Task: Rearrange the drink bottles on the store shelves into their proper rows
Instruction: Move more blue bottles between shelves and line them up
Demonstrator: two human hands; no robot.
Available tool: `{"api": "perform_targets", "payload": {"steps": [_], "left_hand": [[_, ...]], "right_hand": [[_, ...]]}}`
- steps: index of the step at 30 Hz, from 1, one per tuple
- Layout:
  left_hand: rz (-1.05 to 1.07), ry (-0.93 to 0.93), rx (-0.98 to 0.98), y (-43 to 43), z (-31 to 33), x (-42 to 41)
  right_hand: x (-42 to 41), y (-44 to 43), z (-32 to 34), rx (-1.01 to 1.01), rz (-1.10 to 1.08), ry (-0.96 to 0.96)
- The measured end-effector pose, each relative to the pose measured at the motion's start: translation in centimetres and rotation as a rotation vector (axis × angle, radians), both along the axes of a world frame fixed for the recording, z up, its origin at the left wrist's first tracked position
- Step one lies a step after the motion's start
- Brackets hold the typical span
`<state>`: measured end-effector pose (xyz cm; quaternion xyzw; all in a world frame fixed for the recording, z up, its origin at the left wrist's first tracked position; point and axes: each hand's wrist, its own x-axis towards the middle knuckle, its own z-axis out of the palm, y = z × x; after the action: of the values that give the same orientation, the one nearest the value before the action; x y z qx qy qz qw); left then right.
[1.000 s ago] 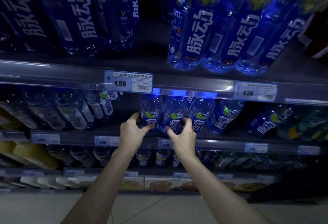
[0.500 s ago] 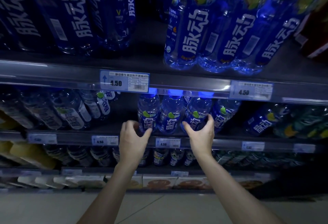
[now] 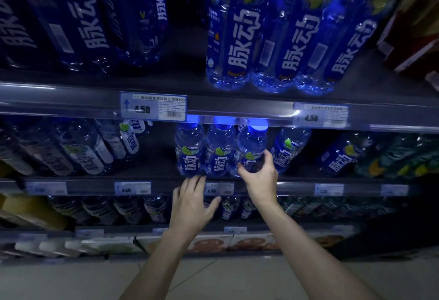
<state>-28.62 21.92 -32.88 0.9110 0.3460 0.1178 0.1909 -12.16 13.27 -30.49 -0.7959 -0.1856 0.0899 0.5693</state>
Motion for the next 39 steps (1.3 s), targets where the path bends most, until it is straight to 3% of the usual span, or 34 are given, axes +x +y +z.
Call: {"api": "perform_targets", "payload": {"steps": [13, 21, 26, 39], "left_hand": [[0.016, 0.020, -0.008, -1.5, 0.2, 1.5], [-0.083, -0.002, 0.020, -5.8, 0.6, 5.9], [-0.134, 0.056, 0.036, -8.0, 0.3, 8.6], [-0.051, 0.118, 0.100, -9.4, -0.4, 10.4]], "right_hand": [[0.3, -1.5, 0.6, -0.095, 0.077, -0.029], [3.8, -5.6, 1.1, -0.087, -0.115, -0.224], [6.2, -6.5, 1.3, -0.093, -0.194, -0.196], [8.7, -5.7, 1.1, -0.042, -0.072, -0.107]]}}
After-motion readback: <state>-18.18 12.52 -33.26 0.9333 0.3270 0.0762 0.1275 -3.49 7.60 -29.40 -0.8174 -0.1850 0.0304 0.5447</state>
